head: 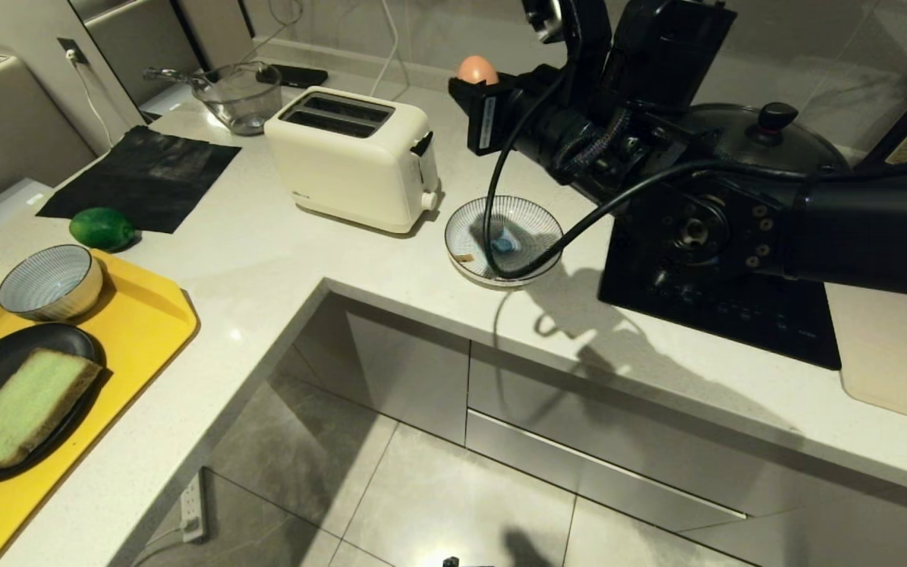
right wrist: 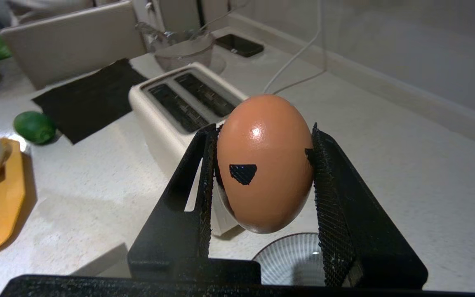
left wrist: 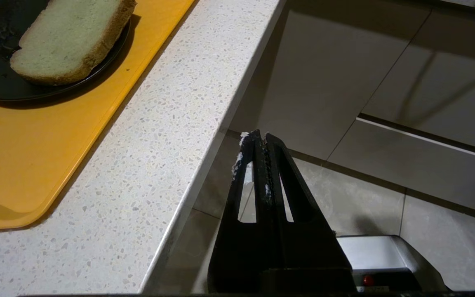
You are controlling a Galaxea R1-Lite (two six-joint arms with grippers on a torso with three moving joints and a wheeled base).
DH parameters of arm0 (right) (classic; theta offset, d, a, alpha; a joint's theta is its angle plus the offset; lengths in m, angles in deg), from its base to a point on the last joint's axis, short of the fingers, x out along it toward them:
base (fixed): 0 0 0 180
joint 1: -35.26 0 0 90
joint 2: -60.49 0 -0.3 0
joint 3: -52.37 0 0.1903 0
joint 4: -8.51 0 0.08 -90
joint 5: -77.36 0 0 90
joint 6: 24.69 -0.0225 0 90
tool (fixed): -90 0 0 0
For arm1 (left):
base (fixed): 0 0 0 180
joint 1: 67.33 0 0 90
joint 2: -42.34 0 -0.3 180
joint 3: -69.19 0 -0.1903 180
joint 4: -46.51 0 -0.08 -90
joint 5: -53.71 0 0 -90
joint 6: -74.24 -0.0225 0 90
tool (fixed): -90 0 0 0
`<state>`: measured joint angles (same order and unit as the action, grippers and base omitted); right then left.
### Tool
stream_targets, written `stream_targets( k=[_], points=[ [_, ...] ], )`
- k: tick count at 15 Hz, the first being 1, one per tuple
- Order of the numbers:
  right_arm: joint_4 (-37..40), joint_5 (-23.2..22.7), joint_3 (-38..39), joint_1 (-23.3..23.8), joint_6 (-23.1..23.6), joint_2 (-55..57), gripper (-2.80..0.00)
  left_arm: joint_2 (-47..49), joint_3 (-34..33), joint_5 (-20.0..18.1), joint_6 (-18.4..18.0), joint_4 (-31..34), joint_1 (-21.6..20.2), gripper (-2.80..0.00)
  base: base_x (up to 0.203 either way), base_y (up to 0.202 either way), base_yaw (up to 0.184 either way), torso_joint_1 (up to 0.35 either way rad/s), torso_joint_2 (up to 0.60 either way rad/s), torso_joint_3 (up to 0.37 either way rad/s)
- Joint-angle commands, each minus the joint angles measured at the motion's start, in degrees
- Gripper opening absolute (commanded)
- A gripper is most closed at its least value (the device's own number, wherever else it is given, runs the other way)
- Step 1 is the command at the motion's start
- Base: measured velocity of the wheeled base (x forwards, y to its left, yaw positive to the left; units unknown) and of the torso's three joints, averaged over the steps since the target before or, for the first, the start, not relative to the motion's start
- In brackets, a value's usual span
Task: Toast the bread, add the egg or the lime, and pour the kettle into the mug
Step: Put the egg in the bowl
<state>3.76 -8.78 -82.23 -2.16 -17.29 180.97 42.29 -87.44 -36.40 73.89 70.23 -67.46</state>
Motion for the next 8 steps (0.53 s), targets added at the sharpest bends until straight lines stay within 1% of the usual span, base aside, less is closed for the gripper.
stream_targets(
  k=[1,4,8],
  points=[
    [0.3,1.7,0.2,-0.1,0.1,-3.1,-2.8,0.0,0.0,0.0,0.0,0.0,0.0,-2.8,0.0,0.0,0.0,0.0,0.0,0.0],
    [1.6,5.5,2.7,-0.1,0.1,-7.2,-2.8,0.0,0.0,0.0,0.0,0.0,0.0,-2.8,0.0,0.0,0.0,0.0,0.0,0.0],
    [1.9,7.5,7.9,-0.1,0.2,-11.4,-2.8,0.0,0.0,0.0,0.0,0.0,0.0,-2.8,0.0,0.0,0.0,0.0,0.0,0.0]
  ],
)
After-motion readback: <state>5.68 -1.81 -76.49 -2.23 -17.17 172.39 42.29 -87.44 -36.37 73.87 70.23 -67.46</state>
